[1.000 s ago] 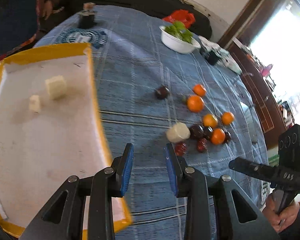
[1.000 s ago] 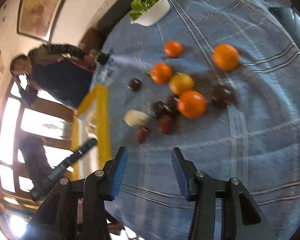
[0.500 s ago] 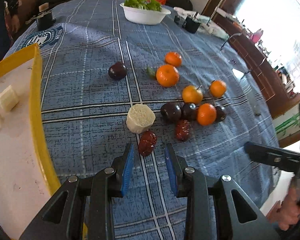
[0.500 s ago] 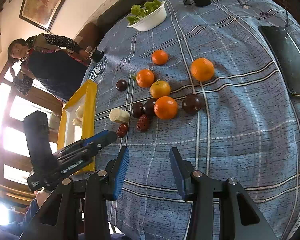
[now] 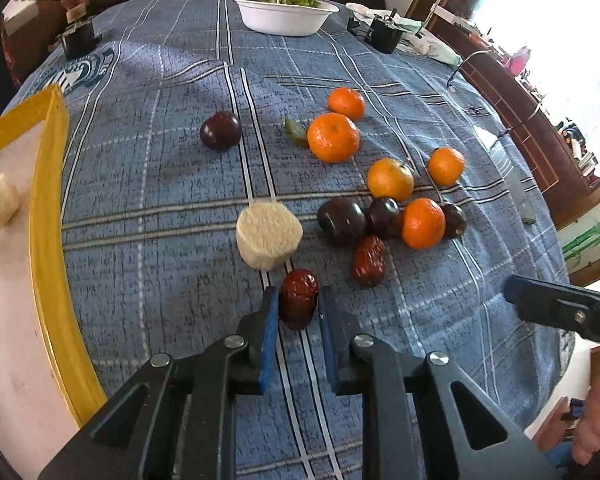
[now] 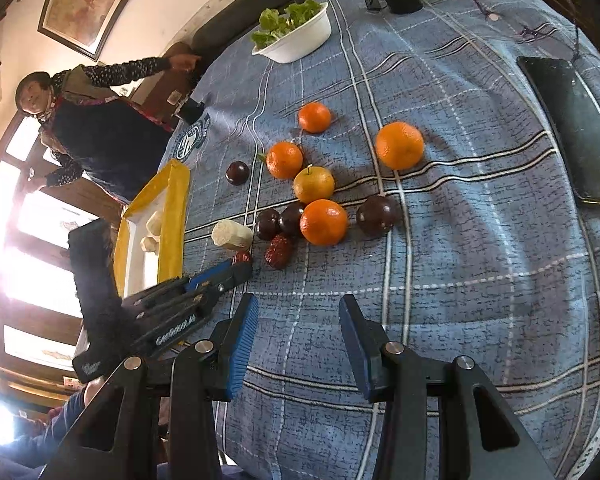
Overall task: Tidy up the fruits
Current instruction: 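Move the left gripper to a red date and grasp it, then lift the red date with the left gripper while the right gripper grasps a red date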
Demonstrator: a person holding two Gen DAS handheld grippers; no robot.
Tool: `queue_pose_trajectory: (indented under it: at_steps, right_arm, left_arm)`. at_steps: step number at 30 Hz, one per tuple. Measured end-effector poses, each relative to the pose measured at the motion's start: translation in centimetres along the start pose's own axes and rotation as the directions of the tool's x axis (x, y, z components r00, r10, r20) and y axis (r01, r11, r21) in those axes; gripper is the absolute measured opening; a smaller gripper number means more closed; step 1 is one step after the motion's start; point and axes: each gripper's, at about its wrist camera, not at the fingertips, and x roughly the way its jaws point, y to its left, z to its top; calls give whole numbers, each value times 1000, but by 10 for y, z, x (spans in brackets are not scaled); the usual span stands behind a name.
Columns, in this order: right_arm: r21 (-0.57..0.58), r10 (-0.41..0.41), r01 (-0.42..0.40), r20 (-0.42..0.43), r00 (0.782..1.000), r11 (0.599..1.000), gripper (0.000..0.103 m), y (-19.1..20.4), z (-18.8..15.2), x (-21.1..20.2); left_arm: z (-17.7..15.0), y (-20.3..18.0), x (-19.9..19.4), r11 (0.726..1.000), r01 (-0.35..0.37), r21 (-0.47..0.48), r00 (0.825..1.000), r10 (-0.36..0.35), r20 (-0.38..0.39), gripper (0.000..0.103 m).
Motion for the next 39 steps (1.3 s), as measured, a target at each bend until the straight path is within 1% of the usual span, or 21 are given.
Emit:
queue_pose_trajectory:
  at_steps: [4, 8, 13, 18, 21, 24, 25, 26, 30, 39]
  right_arm:
    - [-28, -7, 7, -19, 1000, 1000, 46, 11, 5, 15]
    - [-56, -25, 23, -33, 999, 998, 45, 22, 9, 31]
    - [-81, -90, 86, -41, 995, 993, 42, 31, 16, 51]
    - [-82, -118, 113, -48, 992, 990, 41, 35, 23, 68]
    - [-85, -134, 129, -57, 989, 988, 40, 38, 23, 76]
    - [-106, -169, 161, -68, 983, 981, 32, 41, 23, 86]
    - [-116, -186, 178, -62, 981, 977, 27, 42, 23, 88]
    - [-131, -201, 192, -57, 978, 973, 25, 43, 23, 89]
    - [-156, -222, 211, -52, 974, 965, 25, 45, 23, 91]
    - [-155, -196, 185, -57, 979, 970, 24, 43, 17, 88]
  left_arm:
    - [-7, 4, -12, 1000, 12, -6, 1000, -12, 16, 19]
    - [-10, 12, -32, 1000, 11, -15, 998, -10, 55, 19]
    - [-11, 26, -55, 999, 5, -36, 995, -1, 102, 19]
    - [-15, 41, -69, 998, -13, -60, 991, 21, 130, 19]
    - [-15, 50, -73, 997, -22, -72, 991, 31, 133, 19]
    - [-16, 58, -77, 996, -27, -85, 989, 39, 140, 19]
    - [-16, 60, -78, 996, -28, -88, 989, 40, 141, 19]
    - [-16, 62, -78, 995, -29, -92, 989, 42, 141, 19]
    - [-15, 67, -77, 995, -27, -99, 989, 41, 143, 19]
    - [-13, 60, -73, 996, -13, -93, 989, 26, 143, 19]
